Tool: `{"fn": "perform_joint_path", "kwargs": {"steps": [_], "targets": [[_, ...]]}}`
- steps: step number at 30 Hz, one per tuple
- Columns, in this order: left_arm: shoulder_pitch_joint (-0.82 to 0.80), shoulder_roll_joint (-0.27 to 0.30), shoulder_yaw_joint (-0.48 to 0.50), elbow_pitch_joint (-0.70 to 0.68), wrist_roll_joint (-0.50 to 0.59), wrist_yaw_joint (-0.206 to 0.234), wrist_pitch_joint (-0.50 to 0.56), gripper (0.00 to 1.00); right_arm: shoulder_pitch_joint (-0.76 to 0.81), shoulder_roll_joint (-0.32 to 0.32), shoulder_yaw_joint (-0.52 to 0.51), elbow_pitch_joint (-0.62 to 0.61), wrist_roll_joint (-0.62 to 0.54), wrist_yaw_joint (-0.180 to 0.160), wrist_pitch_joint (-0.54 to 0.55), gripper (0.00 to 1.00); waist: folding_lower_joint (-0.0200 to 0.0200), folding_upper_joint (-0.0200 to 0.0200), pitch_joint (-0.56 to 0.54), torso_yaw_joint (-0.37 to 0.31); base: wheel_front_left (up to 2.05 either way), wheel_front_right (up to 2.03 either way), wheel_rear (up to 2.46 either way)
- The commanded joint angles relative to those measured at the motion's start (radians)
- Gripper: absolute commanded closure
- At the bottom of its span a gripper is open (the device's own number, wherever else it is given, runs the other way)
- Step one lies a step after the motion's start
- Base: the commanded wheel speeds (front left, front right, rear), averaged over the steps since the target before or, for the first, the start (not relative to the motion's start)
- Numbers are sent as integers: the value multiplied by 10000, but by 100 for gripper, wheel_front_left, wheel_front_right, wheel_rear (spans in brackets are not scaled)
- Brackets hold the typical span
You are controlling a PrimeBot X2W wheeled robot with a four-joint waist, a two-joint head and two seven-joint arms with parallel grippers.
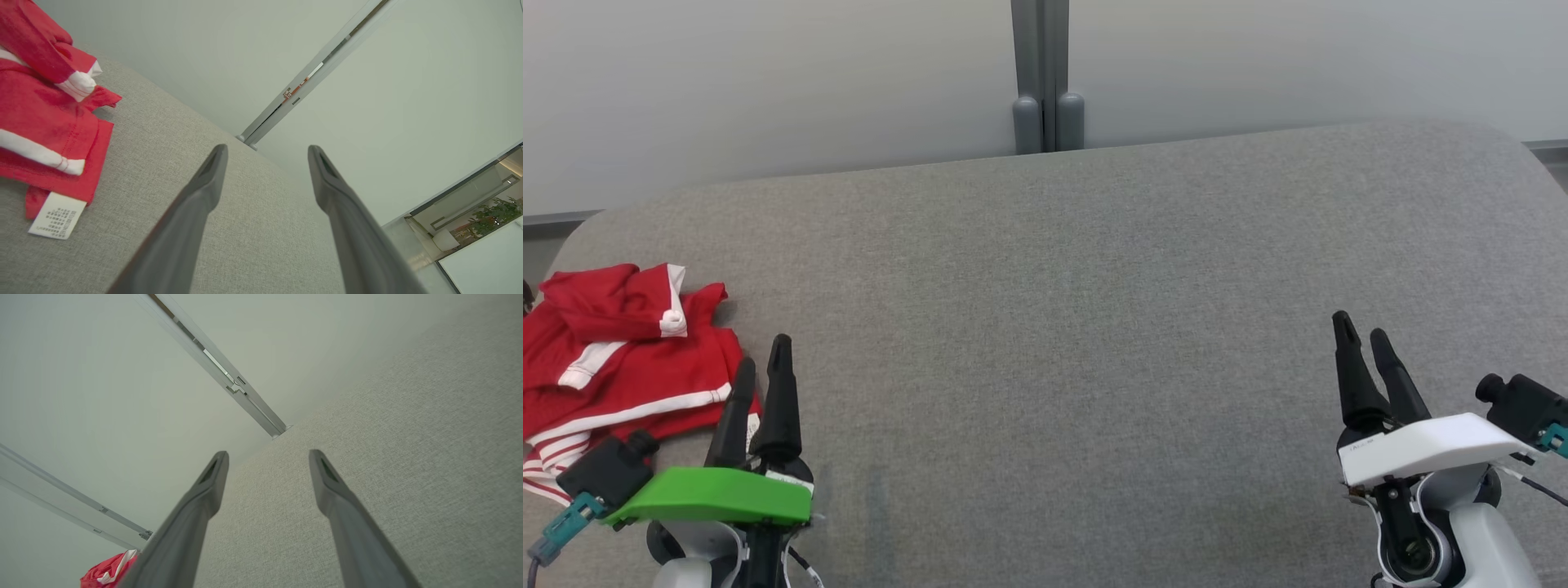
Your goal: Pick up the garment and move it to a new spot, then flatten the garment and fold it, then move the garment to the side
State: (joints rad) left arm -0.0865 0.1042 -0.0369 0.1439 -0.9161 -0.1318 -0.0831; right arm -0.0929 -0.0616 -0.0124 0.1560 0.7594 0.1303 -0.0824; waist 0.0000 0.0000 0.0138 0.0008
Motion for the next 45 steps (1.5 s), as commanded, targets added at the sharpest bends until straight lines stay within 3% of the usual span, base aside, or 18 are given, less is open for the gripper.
{"fn": "perform_joint_path", "kwargs": {"steps": [1,20,45], "targets": [[-197,119,-55,-110,398,8,-114,0,-235,-78,36,-152,-394,3,-125,0,0,0,6,3,0,0,0],[-183,292,-365,206,2919,11,-650,0,-280,-76,274,-6,-2757,4,-477,0,0,0,69,13,0,0,0],[-129,301,-599,802,5044,15,-1241,0,-51,56,369,-63,-4965,4,-625,0,0,0,77,18,0,0,0]]}}
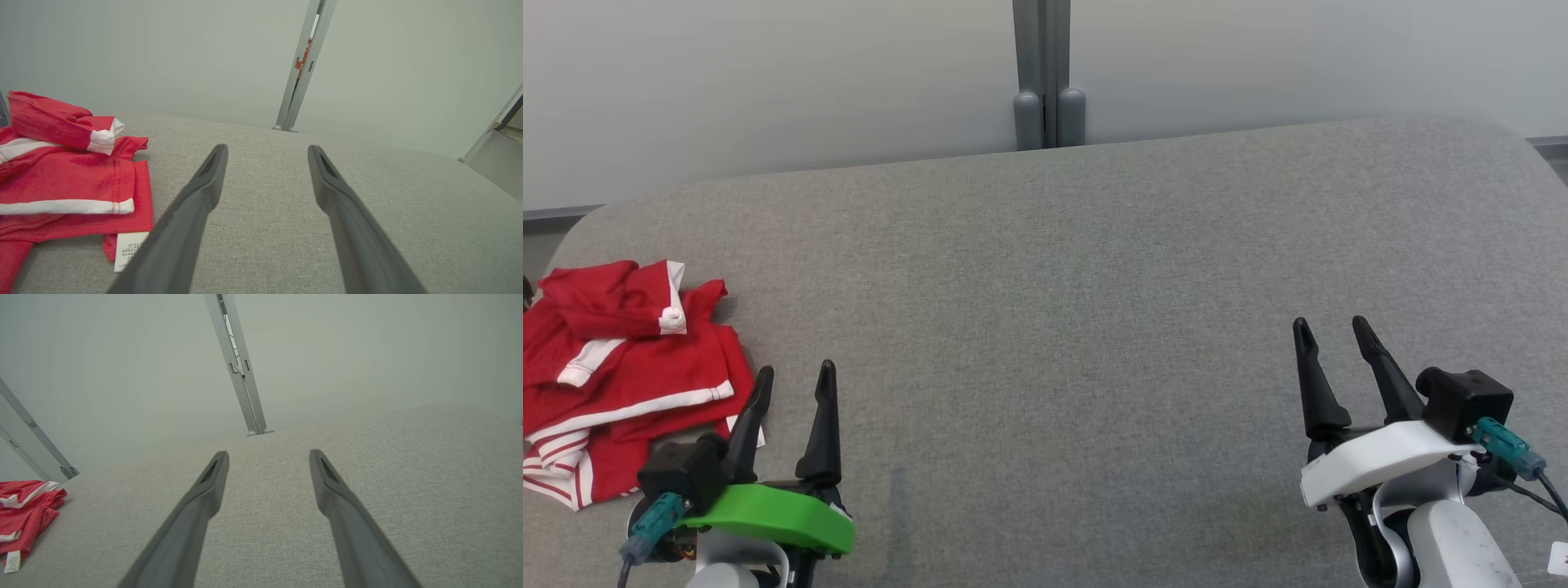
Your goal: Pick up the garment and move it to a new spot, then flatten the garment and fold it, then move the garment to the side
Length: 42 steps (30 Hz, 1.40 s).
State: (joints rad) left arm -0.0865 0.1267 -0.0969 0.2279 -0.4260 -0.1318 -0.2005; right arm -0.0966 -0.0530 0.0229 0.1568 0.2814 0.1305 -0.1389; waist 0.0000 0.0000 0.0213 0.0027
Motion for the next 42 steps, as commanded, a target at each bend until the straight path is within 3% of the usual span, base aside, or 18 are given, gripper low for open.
{"fn": "perform_joint_path", "kwargs": {"steps": [1,32,42], "targets": [[-133,78,-4,7,251,16,-88,0,0,-21,1,-54,-260,3,-57,0,0,0,5,0,0,0,0],[-189,-33,130,743,2236,21,-683,0,184,15,29,125,-1621,4,-465,0,0,0,73,12,0,0,0],[-278,-130,308,791,2149,46,-652,0,107,17,-72,48,-1509,2,-458,0,0,0,166,275,0,0,0]]}}
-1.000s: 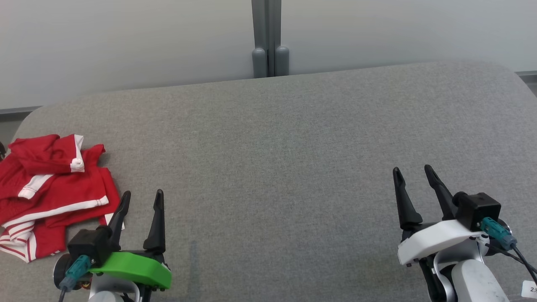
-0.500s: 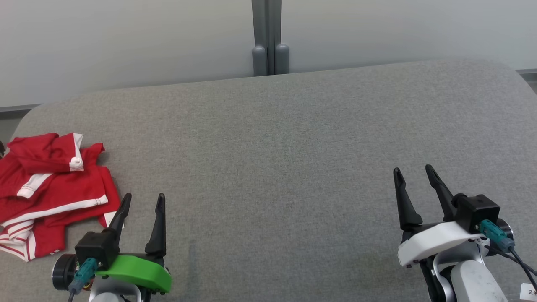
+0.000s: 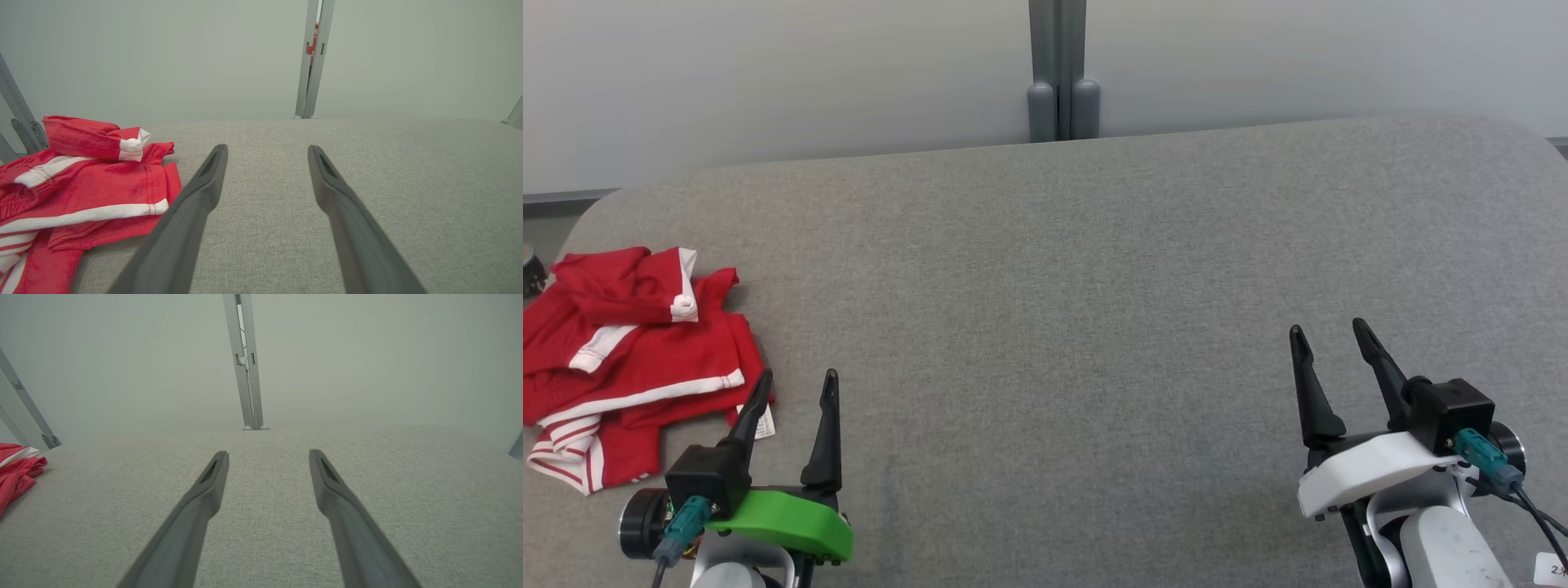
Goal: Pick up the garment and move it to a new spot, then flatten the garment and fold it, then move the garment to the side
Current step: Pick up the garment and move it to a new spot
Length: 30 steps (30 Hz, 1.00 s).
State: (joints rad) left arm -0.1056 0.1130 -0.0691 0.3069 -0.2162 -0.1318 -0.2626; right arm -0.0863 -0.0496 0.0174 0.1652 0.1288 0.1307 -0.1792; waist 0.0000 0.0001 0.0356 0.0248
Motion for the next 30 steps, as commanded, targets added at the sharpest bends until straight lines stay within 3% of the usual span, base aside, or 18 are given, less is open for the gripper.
{"fn": "perform_joint_path", "kwargs": {"steps": [1,30], "targets": [[-97,-2,63,1,34,54,-31,0,-11,-19,-14,-46,-23,1,-59,0,0,-1,32,94,0,0,0],[-167,-280,1636,-68,-212,275,-18,0,-170,-24,286,-1022,-284,1,433,0,0,-1,365,3532,0,0,0]]}}
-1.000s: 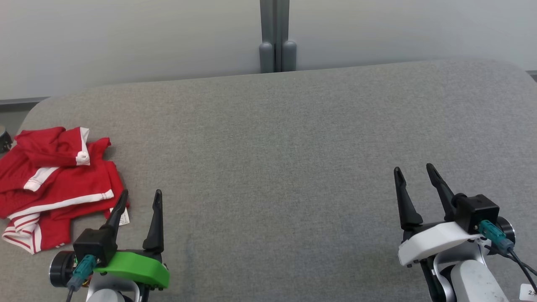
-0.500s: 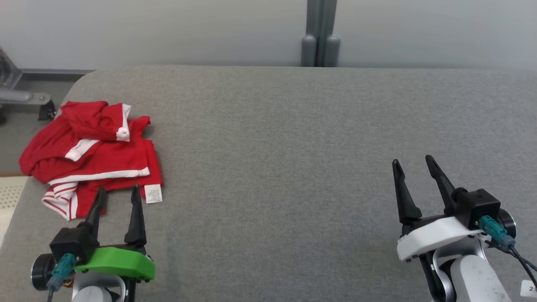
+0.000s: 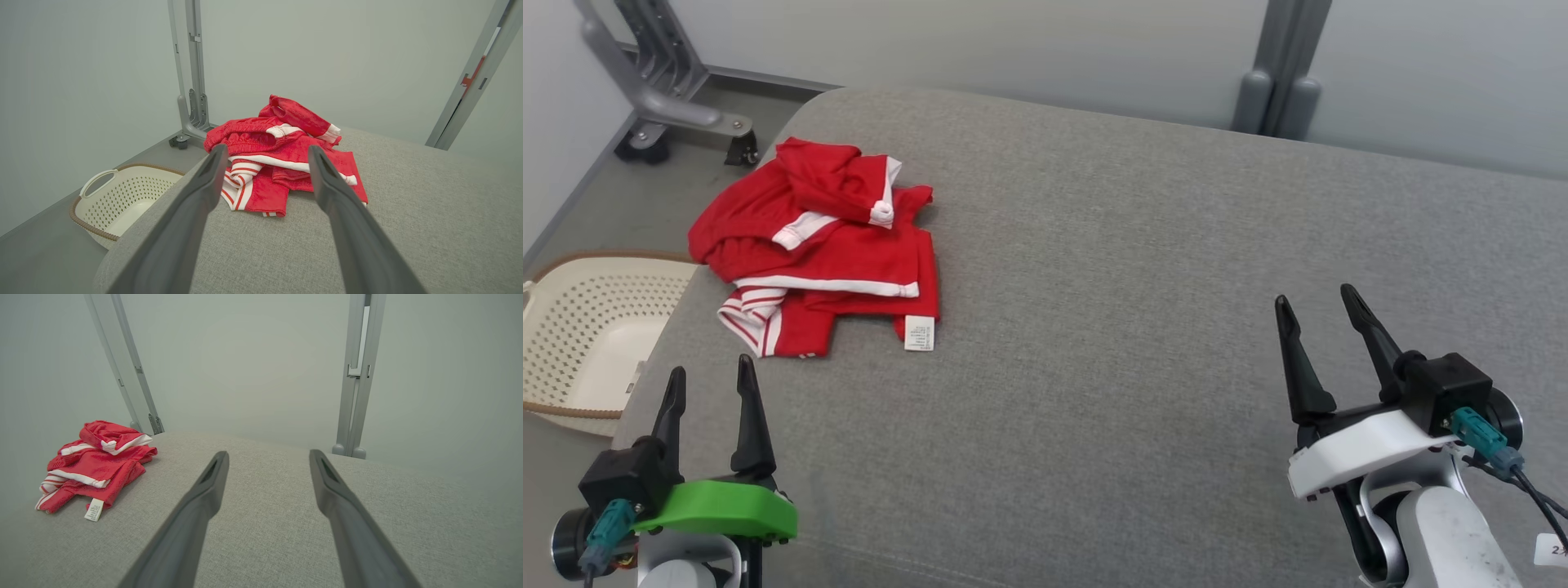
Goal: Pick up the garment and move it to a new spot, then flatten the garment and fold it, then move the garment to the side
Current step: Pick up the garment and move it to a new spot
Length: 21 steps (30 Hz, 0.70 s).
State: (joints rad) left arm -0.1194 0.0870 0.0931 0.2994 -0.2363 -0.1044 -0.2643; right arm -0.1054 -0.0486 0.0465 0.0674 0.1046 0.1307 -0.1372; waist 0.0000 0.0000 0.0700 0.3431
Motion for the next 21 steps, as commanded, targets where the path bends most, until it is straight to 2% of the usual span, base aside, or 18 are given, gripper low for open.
{"fn": "perform_joint_path", "kwargs": {"steps": [1,14,21], "targets": [[-21,-30,42,19,-13,-9,0,0,46,-34,-11,-64,-8,1,34,0,0,0,21,413,0,0,0],[-253,-190,285,-32,124,-120,0,0,-101,-34,45,-331,-118,1,246,0,0,0,303,658,0,0,0],[-1239,-226,2,716,-103,-192,0,0,-391,-114,13,-718,-254,1,480,0,0,0,1080,501,0,0,0]]}}
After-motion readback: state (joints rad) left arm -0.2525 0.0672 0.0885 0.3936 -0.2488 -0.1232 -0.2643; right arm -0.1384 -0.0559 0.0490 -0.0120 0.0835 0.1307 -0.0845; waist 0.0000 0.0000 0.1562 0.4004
